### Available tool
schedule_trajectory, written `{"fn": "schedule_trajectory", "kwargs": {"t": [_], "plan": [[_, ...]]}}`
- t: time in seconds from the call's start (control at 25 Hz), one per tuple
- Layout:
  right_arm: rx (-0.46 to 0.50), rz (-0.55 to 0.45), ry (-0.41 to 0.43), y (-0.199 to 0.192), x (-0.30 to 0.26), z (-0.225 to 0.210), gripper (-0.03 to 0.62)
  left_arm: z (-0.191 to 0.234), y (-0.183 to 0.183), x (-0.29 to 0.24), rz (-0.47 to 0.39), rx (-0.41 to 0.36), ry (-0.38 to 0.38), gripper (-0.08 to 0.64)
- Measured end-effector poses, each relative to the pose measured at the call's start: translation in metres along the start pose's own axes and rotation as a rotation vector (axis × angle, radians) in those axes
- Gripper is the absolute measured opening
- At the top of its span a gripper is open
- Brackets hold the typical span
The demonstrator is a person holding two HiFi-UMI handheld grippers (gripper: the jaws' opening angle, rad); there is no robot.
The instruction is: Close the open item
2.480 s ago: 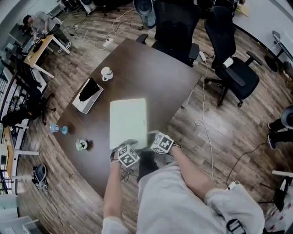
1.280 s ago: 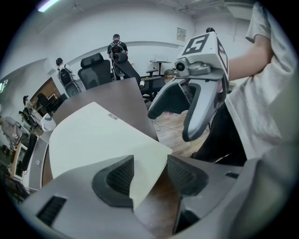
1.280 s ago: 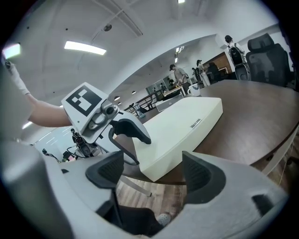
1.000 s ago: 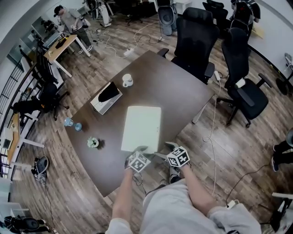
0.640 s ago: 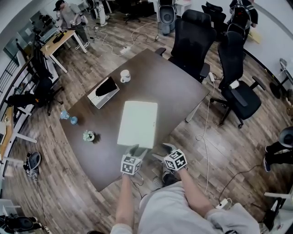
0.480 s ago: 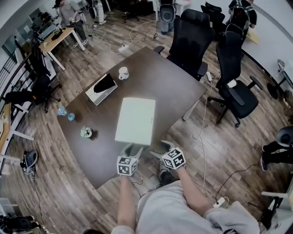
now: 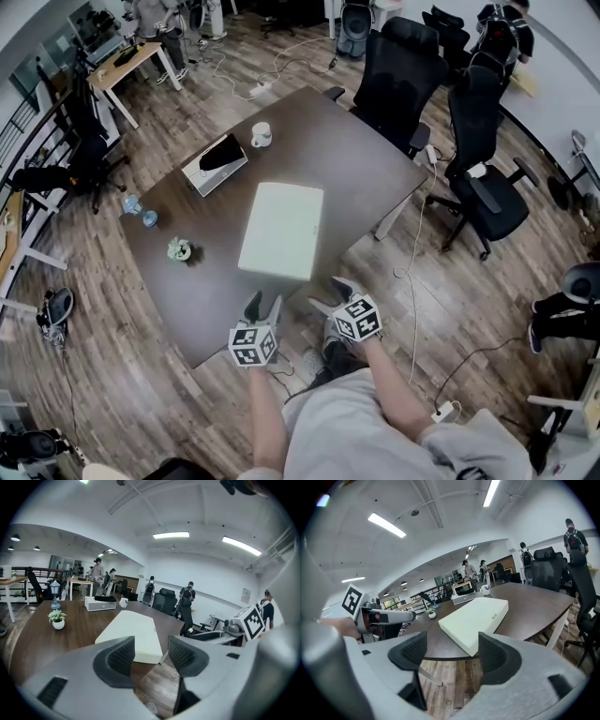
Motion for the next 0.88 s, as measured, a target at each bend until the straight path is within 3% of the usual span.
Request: {"fn": "schedule_trajectory", "kwargs": {"t": [0.24,0.52,0.68,0.88], "plan": [[0.005,-0.027,-0.038,-0.001,0.017,0.009,0.33,0.003,-0.008,0.027,-0.042,0.024,0.06,0.209],[0.028,-0.009,-0.042,-0.023,0.018,0.019,0.322,0.0,-0.02,0.04,-0.045,-0.007,0.064,0.209],[0.043,-0.03,-0.034,-0.015,0.015,0.02,0.302,0.001,-0.016,0.045,-0.067,-0.022,0.07,0.207],[0.064,-0.075,-0.001,0.001,0.007,0.027,0.23,0.005,-0.007,0.05,-0.099,-0.035,0.072,0.116]]}}
Point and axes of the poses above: the fingertips, and each gripper's own axes: x backward along the fingers, z to its left, y out of its top, the point moved 2 cm from there along x, backward along the fingers, and after that the axes turned 2 degrees about -x, right-handed, at the moved point
